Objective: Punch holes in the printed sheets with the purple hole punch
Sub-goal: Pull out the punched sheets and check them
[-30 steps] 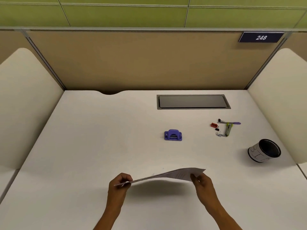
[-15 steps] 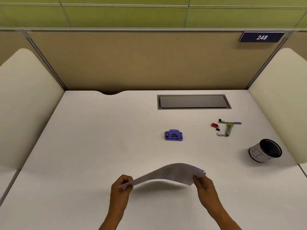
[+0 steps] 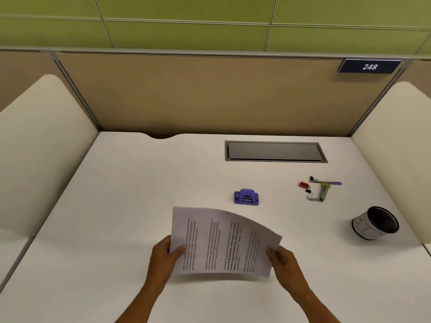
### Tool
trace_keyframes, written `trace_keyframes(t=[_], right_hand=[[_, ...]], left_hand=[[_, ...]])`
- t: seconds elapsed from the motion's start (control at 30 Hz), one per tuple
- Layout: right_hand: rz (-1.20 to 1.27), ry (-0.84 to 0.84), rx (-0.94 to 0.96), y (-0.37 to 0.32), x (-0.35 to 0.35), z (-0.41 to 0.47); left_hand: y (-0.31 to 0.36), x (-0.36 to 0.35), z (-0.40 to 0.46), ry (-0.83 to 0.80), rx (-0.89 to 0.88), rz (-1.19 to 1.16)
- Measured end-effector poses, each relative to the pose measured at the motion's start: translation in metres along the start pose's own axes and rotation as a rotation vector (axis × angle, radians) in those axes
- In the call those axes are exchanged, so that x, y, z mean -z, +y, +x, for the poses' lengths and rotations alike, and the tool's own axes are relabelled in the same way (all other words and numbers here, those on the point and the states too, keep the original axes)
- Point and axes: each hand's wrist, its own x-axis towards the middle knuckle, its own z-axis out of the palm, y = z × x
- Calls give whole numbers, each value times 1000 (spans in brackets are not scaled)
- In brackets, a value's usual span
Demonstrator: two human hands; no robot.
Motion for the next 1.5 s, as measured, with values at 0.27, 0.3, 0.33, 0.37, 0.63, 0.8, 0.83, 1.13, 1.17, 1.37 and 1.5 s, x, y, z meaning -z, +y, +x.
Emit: trace_keyframes(t=[0.27, 0.3, 0.33, 0.37, 0.63, 0.8, 0.83, 1.13, 1.17, 1.37, 1.5], right_hand=[[351, -61, 10, -42, 16, 14], [361, -61, 33, -47, 18, 17], [362, -64, 54, -52, 21, 19], [355, -68, 75, -56, 25, 22], [47, -497, 47, -97, 27, 38], [-177, -659, 86, -117, -7, 45], [-186, -660, 74, -118, -13, 46], [87, -561, 33, -108, -54, 51], [115, -547, 26, -107, -58, 52], [165, -499, 8, -105, -83, 59], [158, -488, 15, -107, -100, 62]], left_hand=[[85, 33, 26, -147, -163, 188], [96, 36, 29, -176, -171, 228], [106, 38, 32, -207, -174, 257], [115, 41, 34, -235, -176, 289], [153, 43, 41, -393, -204, 545], [158, 40, 50, -474, -157, 606], [158, 43, 54, -475, -142, 622], [104, 100, 59, -88, 49, -187], [91, 103, 54, -41, 67, -307], [23, 90, 21, -119, 156, -317], [7, 82, 16, -102, 139, -297]])
